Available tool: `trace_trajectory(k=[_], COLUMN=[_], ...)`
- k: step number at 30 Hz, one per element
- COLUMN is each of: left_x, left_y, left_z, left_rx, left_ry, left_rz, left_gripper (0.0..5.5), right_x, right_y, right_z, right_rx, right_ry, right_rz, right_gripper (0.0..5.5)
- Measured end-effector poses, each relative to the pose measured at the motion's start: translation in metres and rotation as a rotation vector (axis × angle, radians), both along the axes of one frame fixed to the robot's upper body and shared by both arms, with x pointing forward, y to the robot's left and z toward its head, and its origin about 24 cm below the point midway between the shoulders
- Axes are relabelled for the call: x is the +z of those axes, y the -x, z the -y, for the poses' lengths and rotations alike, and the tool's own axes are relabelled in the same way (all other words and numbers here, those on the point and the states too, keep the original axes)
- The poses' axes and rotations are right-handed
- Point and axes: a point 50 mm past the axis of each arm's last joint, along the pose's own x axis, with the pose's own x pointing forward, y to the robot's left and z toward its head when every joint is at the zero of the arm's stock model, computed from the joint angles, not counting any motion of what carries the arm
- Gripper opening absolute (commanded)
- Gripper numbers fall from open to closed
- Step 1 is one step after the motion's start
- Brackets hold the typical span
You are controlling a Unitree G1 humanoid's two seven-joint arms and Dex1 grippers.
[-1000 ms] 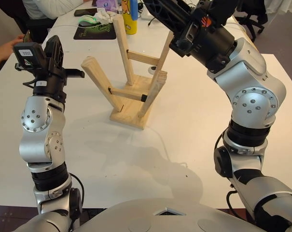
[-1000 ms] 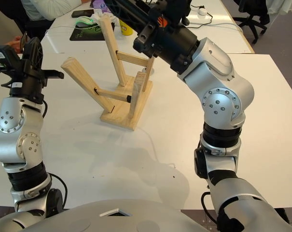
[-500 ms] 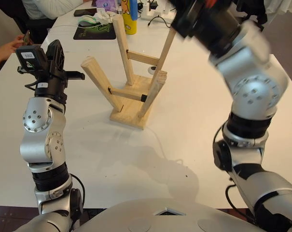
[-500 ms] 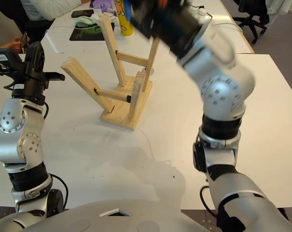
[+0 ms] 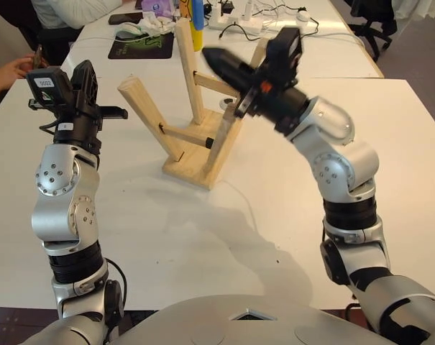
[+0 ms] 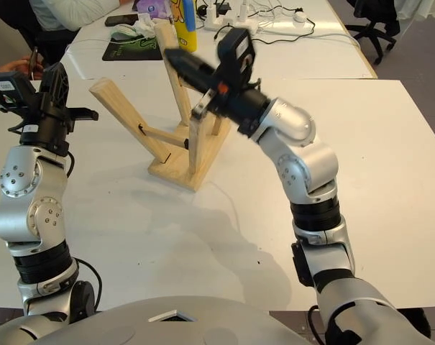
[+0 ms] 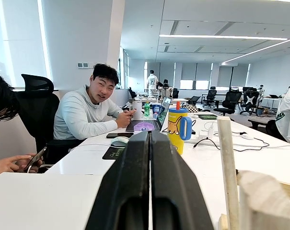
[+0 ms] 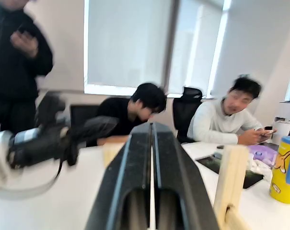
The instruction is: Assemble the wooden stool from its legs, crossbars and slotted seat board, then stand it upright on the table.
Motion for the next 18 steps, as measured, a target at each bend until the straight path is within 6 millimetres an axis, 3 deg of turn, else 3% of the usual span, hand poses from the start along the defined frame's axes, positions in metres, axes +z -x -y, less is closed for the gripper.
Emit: trace_trajectory(k=[5, 7, 8, 9, 11, 15, 18], left_x=[0.0, 0.0, 0.0, 0.0, 0.0, 0.0, -0.001], left_y=[0.0, 0.0, 0.0, 0.0, 0.0, 0.0, 0.0], left_z=[0.0, 0.0, 0.0, 0.0, 0.001, 0.0, 0.001], left_rx=[0.002, 0.001, 0.001, 0.001, 0.0, 0.0, -0.004], left_ry=[0.0, 0.0, 0.0, 0.0, 0.0, 0.0, 0.0], left_rz=[-0.001, -0.001, -0.001, -0.001, -0.001, -0.002, -0.004], left_gripper=[0.0, 0.0, 0.0, 0.0, 0.0, 0.0, 0.0], right_x=[0.105, 0.127, 0.129, 0.121, 0.082, -0.029, -0.046], right_y=[0.004, 0.013, 0.016, 0.017, 0.012, 0.013, 0.024], right_z=[0.028, 0.034, 0.033, 0.027, 0.009, -0.013, -0.014], right_rx=[-0.035, -0.017, -0.003, 0.015, 0.047, 0.124, 0.136], right_ry=[-0.314, -0.383, -0.369, -0.31, -0.163, 0.216, 0.355], right_rz=[0.23, 0.288, 0.297, 0.284, 0.189, -0.06, 0.001], right_gripper=[0.01, 0.01, 0.01, 0.01, 0.01, 0.01, 0.01])
